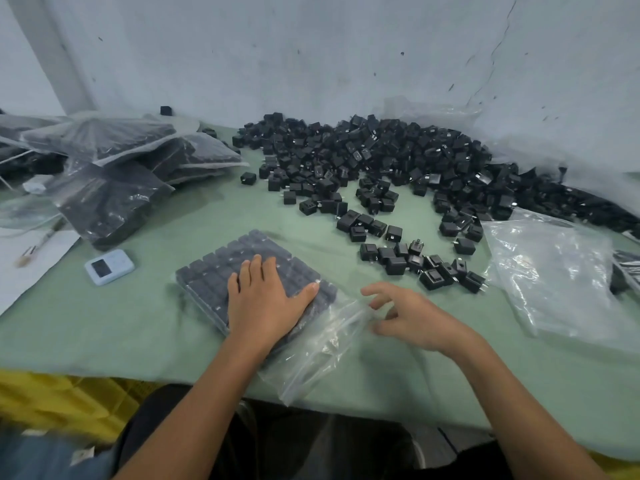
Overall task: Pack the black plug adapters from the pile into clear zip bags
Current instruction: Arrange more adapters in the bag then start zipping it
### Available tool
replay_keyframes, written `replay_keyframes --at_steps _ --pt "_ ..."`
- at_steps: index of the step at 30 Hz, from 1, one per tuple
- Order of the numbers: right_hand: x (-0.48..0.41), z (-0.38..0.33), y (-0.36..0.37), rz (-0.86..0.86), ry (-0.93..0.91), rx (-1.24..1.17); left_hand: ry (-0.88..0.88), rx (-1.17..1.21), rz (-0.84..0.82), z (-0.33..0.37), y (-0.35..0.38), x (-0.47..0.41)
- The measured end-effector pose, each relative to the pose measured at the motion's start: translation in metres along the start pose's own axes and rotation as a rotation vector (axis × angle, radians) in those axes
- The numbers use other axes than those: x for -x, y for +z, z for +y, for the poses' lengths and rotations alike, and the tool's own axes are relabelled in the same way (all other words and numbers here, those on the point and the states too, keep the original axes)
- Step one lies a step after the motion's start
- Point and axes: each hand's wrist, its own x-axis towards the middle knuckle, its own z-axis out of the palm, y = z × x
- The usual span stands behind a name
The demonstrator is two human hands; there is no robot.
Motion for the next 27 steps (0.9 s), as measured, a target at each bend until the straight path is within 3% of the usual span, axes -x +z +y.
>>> replay_keyframes --at_steps 4,7,12,18,20,24,27 --pt "-0.028 0.011 -0.033 0.319 0.063 0.434 -0.079 0.274 -0.039 0.004 -0.017 -0.002" --pt "-0.048 0.014 -0.03 0.297 0.109 0.566 -0.064 0.538 0.068 0.002 -0.038 0.015" --pt "-0.059 0.029 -0.021 0.399 0.091 0.602 0.139 0.544 0.278 -0.005 -0.052 0.091" --pt "-0.052 0.023 -0.031 0.422 0.113 0.507 0.11 0.55 0.298 -0.003 -0.021 0.17" --pt "-0.032 0.012 -0.031 0.454 0.08 0.346 0.029 0.559 0.293 -0.003 -0.012 0.18" --pt "0.033 -0.013 -0.004 0.216 -0.047 -0.17 -0.101 0.591 0.238 -0.003 -0.001 0.181" --pt "0.069 -0.024 0.036 0.061 -0.107 -0.258 -0.052 0.498 0.27 0.001 -0.004 0.17"
